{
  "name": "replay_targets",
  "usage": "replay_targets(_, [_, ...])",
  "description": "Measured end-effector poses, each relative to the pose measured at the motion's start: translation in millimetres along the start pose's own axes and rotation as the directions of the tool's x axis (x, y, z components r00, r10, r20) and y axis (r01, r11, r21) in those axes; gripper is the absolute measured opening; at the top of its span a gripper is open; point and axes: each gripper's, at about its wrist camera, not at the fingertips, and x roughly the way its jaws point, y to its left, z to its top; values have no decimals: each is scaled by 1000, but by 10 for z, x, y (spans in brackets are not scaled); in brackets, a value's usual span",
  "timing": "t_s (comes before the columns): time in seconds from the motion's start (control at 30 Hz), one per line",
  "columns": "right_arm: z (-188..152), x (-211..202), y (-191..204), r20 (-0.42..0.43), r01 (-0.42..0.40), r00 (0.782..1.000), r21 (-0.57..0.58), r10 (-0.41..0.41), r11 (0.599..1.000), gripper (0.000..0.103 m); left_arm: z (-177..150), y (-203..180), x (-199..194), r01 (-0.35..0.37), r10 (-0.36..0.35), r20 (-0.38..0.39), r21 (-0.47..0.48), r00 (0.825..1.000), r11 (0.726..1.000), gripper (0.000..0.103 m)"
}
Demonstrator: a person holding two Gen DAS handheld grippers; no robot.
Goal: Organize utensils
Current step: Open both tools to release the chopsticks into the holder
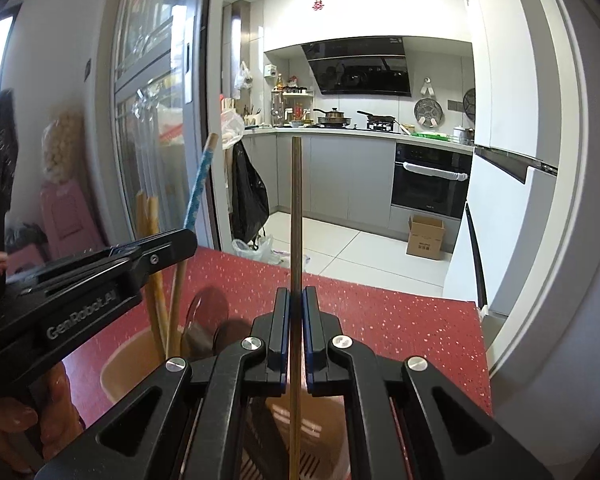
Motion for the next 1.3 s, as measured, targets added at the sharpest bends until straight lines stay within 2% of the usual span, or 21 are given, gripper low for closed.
replay_targets(0.2, [-102, -55, 57, -32, -3, 999, -8, 3, 1000, 6, -89, 0, -72, -44, 45, -45, 29, 998, 999, 36])
replay_targets(0.37, [-144, -68, 28, -63, -3, 998, 17, 4, 1000, 6, -140, -5, -95, -51, 54, -84, 37, 995, 998, 37])
replay_targets(0.77, [-177, -48, 8, -133, -34, 990, 41, 40, 999, 8, -142, -2, -196, -66, 71, -112, 48, 991, 997, 37])
replay_targets(0.8, [-175, -52, -5, -137, -38, 990, 50, 44, 998, 9, -149, 0, -209, -67, 72, -112, 49, 991, 997, 37])
replay_targets(0.83, [-178, -59, -12, -139, -37, 989, 55, 44, 998, 15, -150, 5, -230, -66, 72, -112, 51, 991, 997, 37])
replay_targets(0.87, [-176, -69, -24, -143, -40, 989, 63, 49, 997, 26, -155, 7, -248, -65, 70, -111, 51, 991, 997, 37])
replay_targets(0.93, [-178, -103, -51, -146, -56, 987, 88, 68, 995, 38, -159, 16, -271, -64, 70, -113, 50, 991, 997, 37])
replay_targets(1.13, [-135, -267, -67, -131, -40, 990, 102, 53, 994, 39, -168, 56, -242, -77, 82, -157, 41, 984, 996, 37])
replay_targets(1.3, [-120, -483, -160, -111, -35, 993, 149, 52, 988, 42, -144, 46, -316, -67, 74, -138, 53, 988, 996, 37])
